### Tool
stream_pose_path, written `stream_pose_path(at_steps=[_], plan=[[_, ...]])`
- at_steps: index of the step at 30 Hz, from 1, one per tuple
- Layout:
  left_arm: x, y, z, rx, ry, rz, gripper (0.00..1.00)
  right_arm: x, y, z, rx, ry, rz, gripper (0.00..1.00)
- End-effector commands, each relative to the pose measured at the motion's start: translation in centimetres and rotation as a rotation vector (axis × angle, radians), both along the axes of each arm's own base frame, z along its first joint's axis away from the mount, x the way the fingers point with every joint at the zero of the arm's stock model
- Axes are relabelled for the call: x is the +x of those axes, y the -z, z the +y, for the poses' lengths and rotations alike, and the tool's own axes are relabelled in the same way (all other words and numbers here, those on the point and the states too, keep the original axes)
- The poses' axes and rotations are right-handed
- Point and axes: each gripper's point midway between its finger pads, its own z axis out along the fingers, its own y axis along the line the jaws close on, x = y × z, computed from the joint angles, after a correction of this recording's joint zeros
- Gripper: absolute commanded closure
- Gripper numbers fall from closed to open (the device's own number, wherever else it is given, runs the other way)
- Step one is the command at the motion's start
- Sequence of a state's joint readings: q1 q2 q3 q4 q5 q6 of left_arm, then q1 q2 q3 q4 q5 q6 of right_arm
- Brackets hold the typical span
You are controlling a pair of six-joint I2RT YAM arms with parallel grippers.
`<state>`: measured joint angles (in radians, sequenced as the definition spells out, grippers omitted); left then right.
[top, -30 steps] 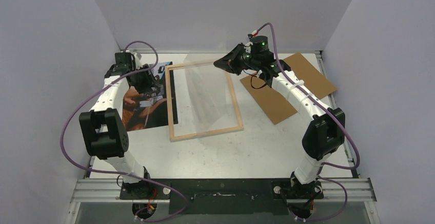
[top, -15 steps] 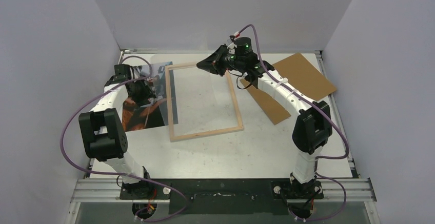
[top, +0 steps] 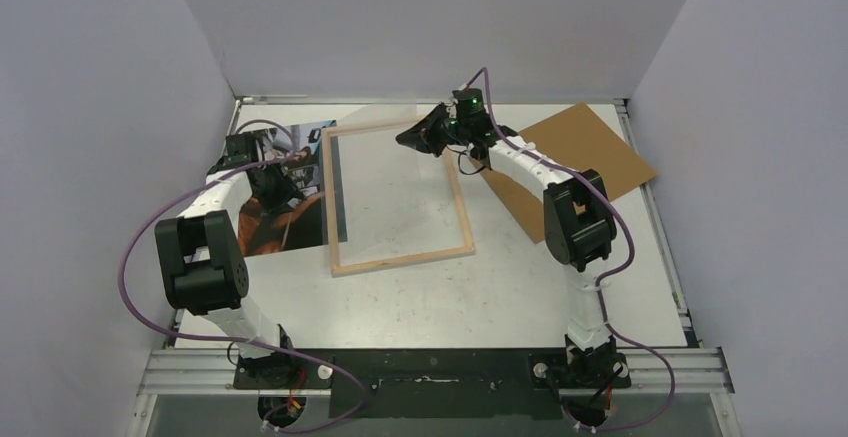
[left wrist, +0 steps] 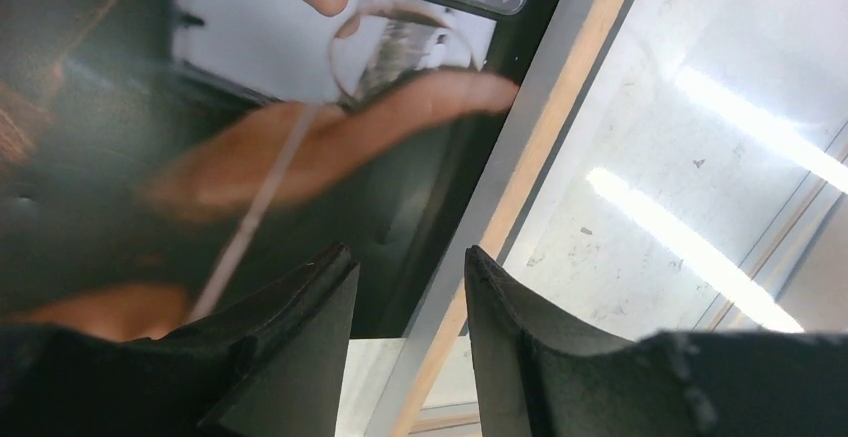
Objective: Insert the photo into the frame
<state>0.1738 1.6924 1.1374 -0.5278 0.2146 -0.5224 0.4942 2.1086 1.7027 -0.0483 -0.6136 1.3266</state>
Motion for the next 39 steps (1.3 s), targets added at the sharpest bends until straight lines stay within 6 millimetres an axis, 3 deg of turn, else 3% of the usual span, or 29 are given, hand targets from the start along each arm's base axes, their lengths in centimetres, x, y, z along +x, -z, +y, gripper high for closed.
stream_pose_path(at_steps=[1, 13, 18, 25, 29, 39], plan=[[1.0, -0.6, 0.1, -0.017, -0.014, -0.055, 0.58, 0.8, -5.4, -0.7, 0.077, -0.02, -0.151, 1.0], [2.0, 0.4, -0.9, -0.084, 0.02, -0.048, 0.57, 0.3, -0.6, -1.2, -0.029, -0.133, -0.173, 1.0], [2.5, 1.4, -2.1, -0.155, 0.06, -0.018, 0.59, 1.1, 0.4, -2.0, -0.054, -0.143, -0.198, 1.0], [4.0, 1.4, -3.1, -0.225, 0.089, -0.044, 0.66, 1.7, 1.9, -3.4, -0.097, -0.145, -0.194, 1.0], [4.2, 1.7, -3.1, -0.224, 0.086, -0.04, 0.65, 2.2, 2.2, -4.6, -0.115, -0.133, -0.195, 1.0], [4.6, 2.9, -4.0, -0.27, 0.104, -0.021, 0.63, 2.5, 2.9, -5.1, -0.098, -0.128, -0.201, 1.0]])
